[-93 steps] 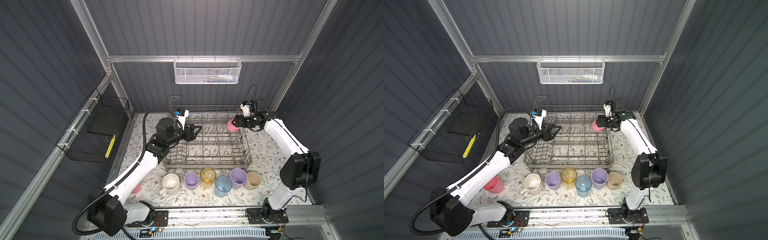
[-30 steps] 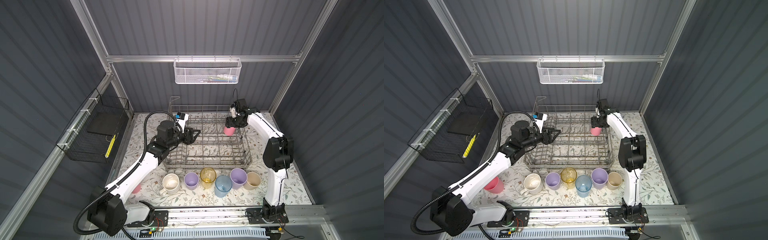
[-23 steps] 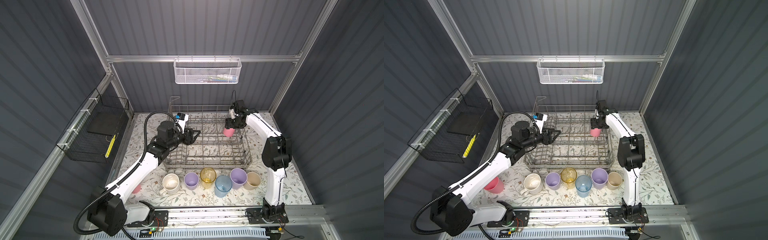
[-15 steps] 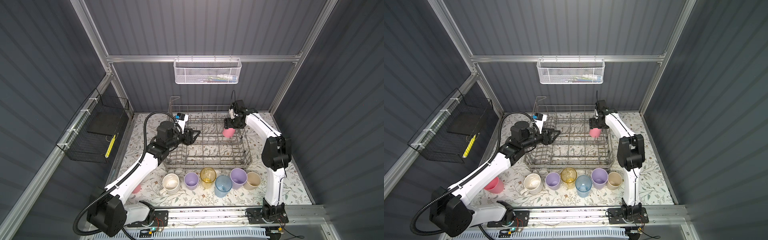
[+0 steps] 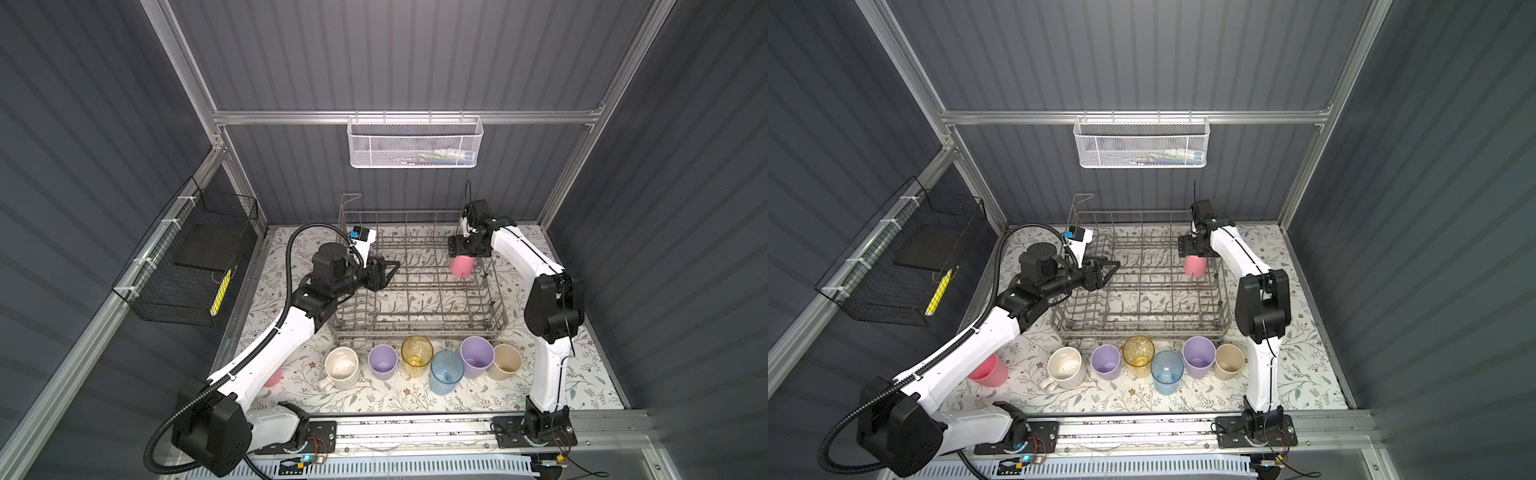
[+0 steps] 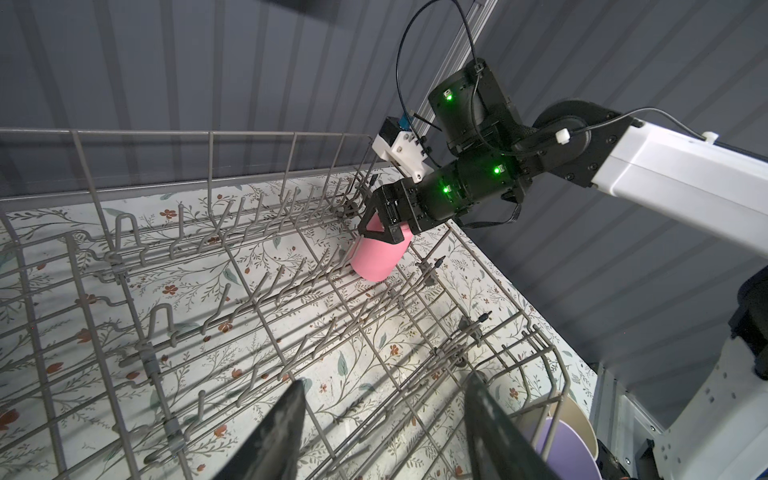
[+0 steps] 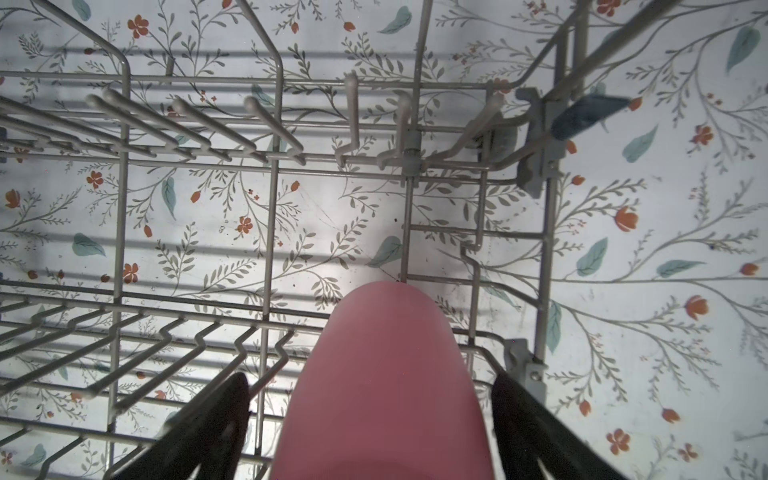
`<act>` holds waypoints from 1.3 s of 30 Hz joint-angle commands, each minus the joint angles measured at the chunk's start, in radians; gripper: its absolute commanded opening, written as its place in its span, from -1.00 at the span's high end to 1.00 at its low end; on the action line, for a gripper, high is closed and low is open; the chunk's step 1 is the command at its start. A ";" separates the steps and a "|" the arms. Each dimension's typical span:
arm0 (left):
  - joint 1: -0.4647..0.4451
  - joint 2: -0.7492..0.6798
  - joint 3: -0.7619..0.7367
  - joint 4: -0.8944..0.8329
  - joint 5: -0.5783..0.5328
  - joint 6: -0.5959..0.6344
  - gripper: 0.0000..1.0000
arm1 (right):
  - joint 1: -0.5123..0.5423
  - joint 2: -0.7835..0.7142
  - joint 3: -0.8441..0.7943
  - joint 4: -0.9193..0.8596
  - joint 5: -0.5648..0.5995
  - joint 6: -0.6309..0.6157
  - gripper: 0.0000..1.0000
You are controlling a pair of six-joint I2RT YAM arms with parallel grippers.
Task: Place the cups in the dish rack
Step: 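Lower the pink cup onto the rack tines and open the right gripper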
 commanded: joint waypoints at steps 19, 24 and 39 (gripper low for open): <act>0.006 -0.030 -0.019 -0.014 0.003 0.011 -0.21 | -0.008 -0.170 -0.061 0.050 -0.027 0.005 -0.98; 0.006 -0.040 -0.003 -0.043 -0.016 0.017 -0.22 | 0.002 -0.253 -0.106 0.089 -0.034 0.000 -0.98; 0.007 -0.239 0.202 -0.838 -0.767 -0.130 -0.22 | 0.053 -0.654 -0.431 0.318 -0.116 -0.013 -0.98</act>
